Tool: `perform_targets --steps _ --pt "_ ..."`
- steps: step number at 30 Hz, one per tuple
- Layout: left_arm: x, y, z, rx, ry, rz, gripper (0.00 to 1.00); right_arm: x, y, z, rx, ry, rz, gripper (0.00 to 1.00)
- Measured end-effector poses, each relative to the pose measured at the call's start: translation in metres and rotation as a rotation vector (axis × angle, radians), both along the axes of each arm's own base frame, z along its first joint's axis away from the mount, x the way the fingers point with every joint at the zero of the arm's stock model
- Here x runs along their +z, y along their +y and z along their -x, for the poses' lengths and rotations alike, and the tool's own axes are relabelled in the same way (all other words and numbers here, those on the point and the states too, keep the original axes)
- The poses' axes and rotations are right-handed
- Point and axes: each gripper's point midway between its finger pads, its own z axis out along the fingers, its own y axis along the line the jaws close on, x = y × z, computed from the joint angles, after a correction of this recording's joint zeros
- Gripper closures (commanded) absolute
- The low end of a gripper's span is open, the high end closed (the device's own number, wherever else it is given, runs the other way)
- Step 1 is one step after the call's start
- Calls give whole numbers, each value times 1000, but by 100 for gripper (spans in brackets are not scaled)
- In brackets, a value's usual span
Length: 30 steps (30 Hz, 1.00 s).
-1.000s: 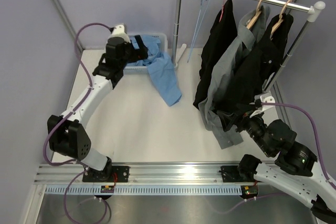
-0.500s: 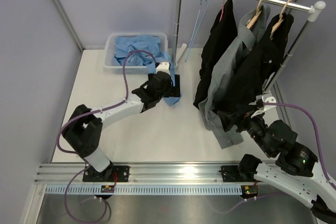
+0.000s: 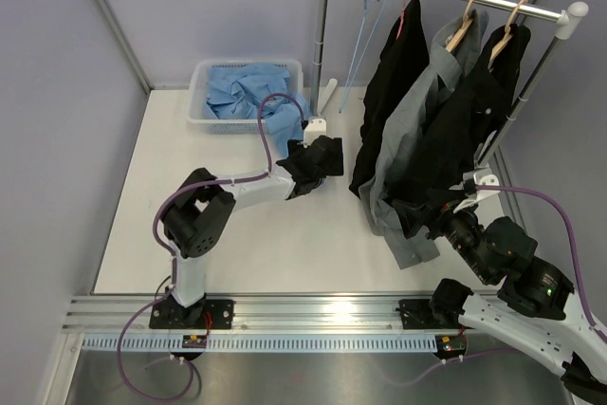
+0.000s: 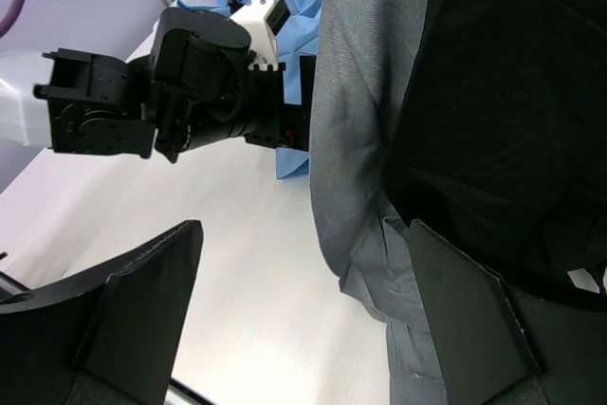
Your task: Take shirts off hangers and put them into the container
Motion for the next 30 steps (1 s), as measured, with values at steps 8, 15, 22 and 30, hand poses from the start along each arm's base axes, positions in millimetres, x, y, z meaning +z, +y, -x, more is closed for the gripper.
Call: perform_targets --steps 8,15,22,30 --pt "-28 9 -5 75 24 -53 25 3 -3 2 0 -10 -18 1" --pt "-46 13 -4 100 52 -77 76 4 -4 3 0 -12 -20 1" --pt "-41 38 -9 141 54 -138 100 4 -4 3 0 -14 -24 1" --pt "86 110 -54 235 -149 -174 100 4 -4 3 0 -14 -24 1"
